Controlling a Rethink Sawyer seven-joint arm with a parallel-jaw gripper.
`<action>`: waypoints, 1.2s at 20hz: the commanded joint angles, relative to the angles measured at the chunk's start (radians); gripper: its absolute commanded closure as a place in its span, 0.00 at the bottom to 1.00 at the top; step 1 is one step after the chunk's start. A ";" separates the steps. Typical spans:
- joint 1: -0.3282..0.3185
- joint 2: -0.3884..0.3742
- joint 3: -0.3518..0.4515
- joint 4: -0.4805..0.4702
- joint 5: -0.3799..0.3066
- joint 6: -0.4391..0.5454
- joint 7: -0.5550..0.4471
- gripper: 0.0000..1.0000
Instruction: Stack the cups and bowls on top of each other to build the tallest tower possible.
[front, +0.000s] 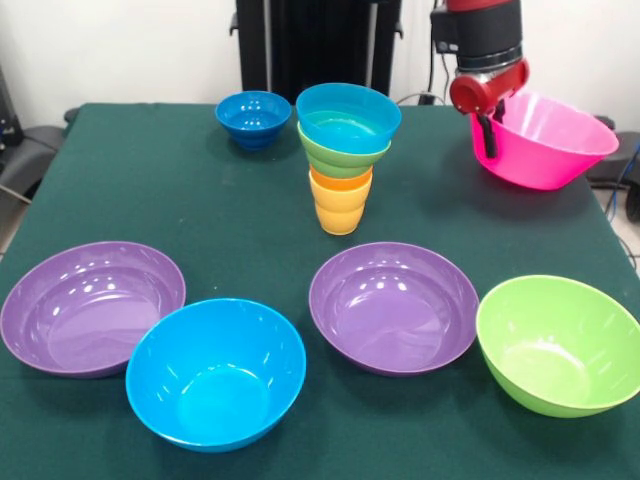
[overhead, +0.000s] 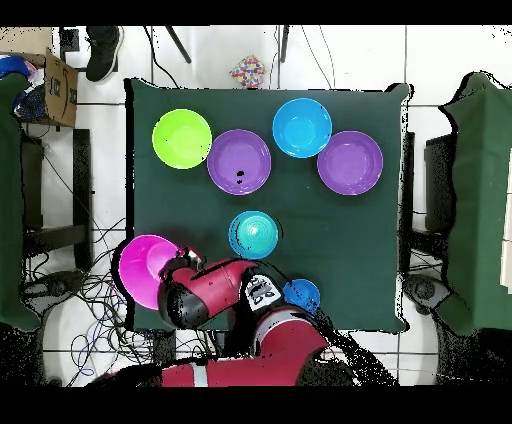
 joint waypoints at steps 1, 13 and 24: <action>-0.024 -0.081 0.119 -0.035 0.078 0.195 0.131 1.00; -0.029 -0.197 0.168 -0.055 0.197 0.387 0.115 1.00; -0.013 -0.283 0.164 -0.123 0.323 0.608 0.119 1.00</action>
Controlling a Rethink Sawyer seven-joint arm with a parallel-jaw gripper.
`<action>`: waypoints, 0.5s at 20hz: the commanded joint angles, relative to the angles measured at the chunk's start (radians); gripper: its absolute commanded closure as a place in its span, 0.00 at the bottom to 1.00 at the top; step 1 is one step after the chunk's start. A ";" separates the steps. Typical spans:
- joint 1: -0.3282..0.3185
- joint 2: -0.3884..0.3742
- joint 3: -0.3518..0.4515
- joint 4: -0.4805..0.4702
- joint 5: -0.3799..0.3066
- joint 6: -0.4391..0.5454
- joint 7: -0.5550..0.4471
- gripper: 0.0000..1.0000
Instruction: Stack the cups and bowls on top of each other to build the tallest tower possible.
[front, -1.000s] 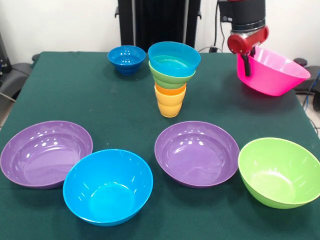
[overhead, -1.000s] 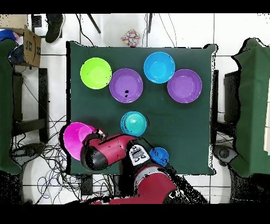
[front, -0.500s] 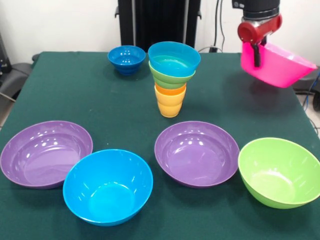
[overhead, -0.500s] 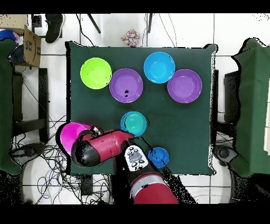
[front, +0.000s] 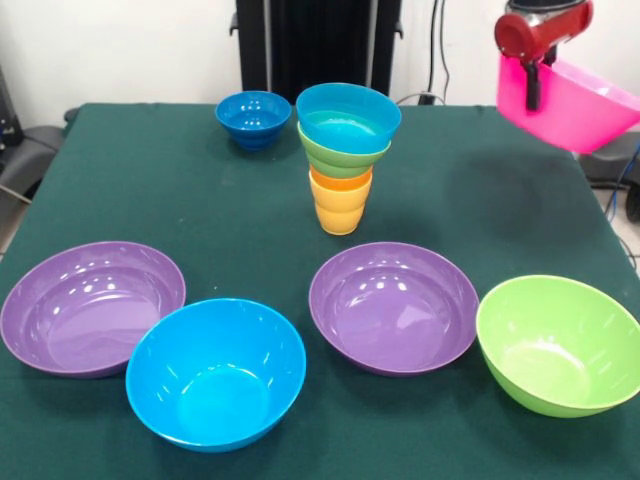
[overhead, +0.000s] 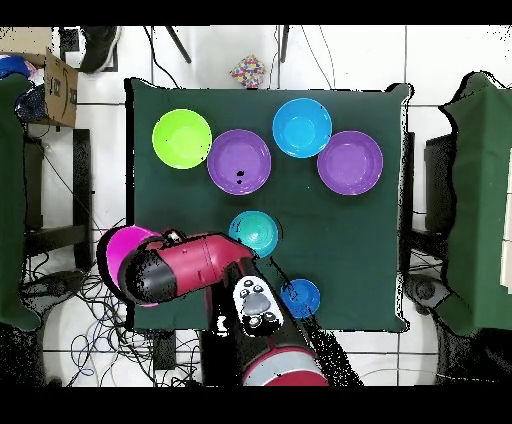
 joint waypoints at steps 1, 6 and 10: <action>0.010 -0.040 0.041 -0.098 0.061 0.172 0.116 1.00; 0.032 -0.053 0.020 -0.188 0.085 0.311 0.111 1.00; 0.038 -0.050 0.017 -0.251 0.097 0.405 0.108 1.00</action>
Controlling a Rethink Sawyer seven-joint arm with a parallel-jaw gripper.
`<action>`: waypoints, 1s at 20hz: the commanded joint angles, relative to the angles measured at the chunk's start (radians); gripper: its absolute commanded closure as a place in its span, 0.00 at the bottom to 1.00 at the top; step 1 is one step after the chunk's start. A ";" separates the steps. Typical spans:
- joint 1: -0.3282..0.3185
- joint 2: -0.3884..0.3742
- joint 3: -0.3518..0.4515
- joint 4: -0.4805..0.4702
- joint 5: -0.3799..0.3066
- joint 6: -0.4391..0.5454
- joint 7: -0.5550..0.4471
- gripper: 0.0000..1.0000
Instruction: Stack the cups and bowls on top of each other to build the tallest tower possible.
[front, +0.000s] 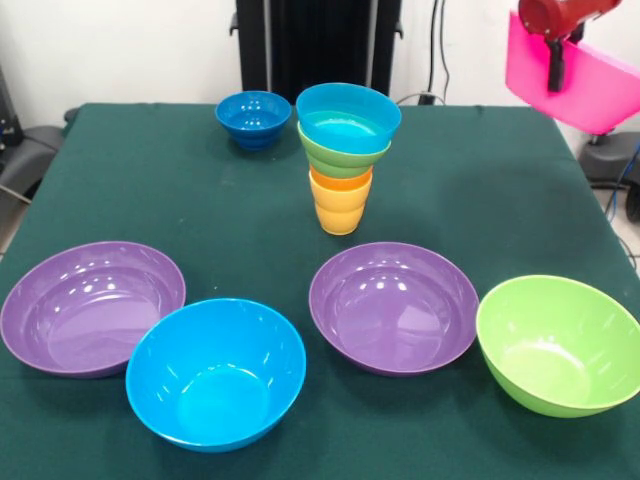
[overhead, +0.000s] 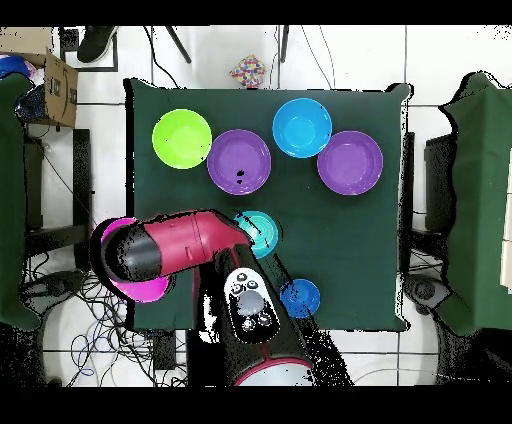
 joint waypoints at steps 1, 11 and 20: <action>0.019 -0.003 0.017 -0.148 0.041 0.206 0.106 1.00; 0.006 0.041 0.027 -0.276 0.048 0.341 0.079 1.00; -0.012 0.075 0.028 -0.380 0.039 0.480 0.049 1.00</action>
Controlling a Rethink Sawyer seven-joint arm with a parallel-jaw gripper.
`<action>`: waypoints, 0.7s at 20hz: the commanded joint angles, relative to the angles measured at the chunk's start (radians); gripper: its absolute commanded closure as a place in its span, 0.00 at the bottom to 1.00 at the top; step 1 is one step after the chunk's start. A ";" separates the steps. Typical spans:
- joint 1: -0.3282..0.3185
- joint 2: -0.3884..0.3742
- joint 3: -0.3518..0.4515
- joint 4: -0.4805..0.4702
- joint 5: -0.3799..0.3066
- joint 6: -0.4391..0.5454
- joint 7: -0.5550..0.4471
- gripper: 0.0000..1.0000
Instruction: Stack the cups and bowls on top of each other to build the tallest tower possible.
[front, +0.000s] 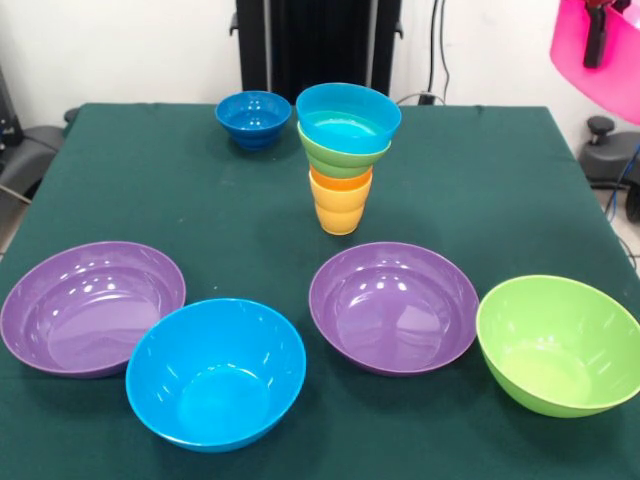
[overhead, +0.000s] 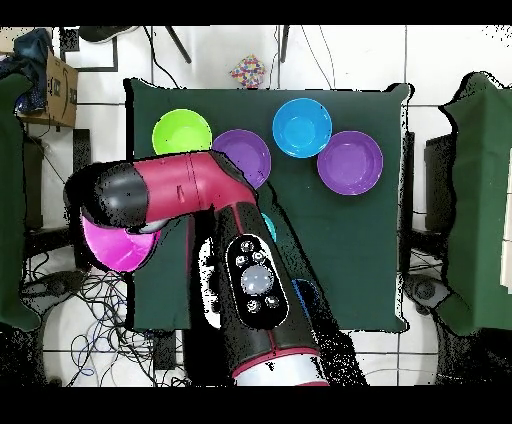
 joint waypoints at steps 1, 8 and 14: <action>-0.016 0.067 0.029 -0.107 0.005 0.164 0.045 1.00; -0.051 0.111 0.043 -0.169 -0.003 0.225 -0.005 1.00; -0.089 0.141 0.065 -0.183 -0.005 0.243 -0.052 1.00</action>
